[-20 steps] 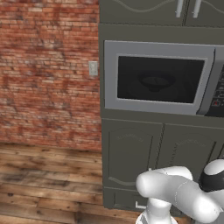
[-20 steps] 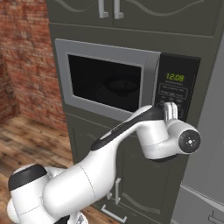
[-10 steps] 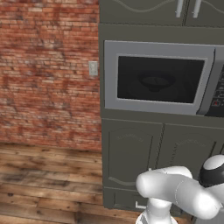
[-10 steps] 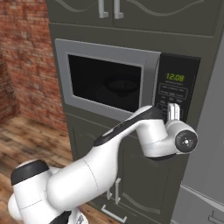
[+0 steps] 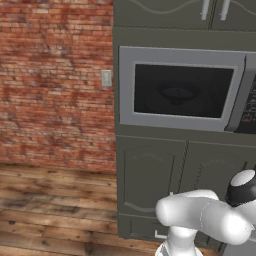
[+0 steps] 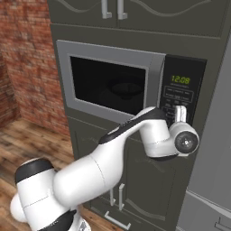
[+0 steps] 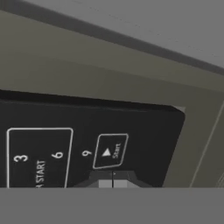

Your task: Place the bowl containing the mushroom and shrimp in the microwave. Close the microwave door and press the start button to microwave the meal.

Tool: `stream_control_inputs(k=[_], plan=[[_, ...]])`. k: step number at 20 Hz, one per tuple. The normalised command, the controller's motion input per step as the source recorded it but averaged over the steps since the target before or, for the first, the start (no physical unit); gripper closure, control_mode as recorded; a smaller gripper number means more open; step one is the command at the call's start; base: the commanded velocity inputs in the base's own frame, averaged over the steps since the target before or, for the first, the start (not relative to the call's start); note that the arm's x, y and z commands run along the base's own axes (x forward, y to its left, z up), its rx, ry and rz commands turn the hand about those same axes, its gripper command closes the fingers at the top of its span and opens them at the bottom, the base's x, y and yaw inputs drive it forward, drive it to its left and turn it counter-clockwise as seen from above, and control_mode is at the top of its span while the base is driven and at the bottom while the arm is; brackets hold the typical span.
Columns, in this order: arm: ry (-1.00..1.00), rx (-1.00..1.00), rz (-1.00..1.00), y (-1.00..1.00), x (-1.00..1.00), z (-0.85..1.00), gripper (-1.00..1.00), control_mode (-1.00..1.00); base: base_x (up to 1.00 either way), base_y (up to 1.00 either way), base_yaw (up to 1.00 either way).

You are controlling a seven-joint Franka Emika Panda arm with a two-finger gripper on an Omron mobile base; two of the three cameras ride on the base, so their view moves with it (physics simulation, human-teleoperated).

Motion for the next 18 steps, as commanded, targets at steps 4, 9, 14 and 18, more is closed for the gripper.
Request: stream_control_inputs(k=[4,9,14,18], plan=[[0.00,0.00,-0.05,-0.08,0.16,-0.14,1.00,-1.00,0.00,0.00,0.00],[0.00,0.01,-0.05,-0.09,0.18,-0.12,1.00,-1.00,0.00,0.00,0.00],[0.00,0.02,-0.04,-0.17,0.21,-0.01,1.00,-1.00,0.00,0.00,0.00],[0.00,0.03,-0.04,-0.20,0.22,-0.02,1.00,-1.00,0.00,0.00,0.00]])
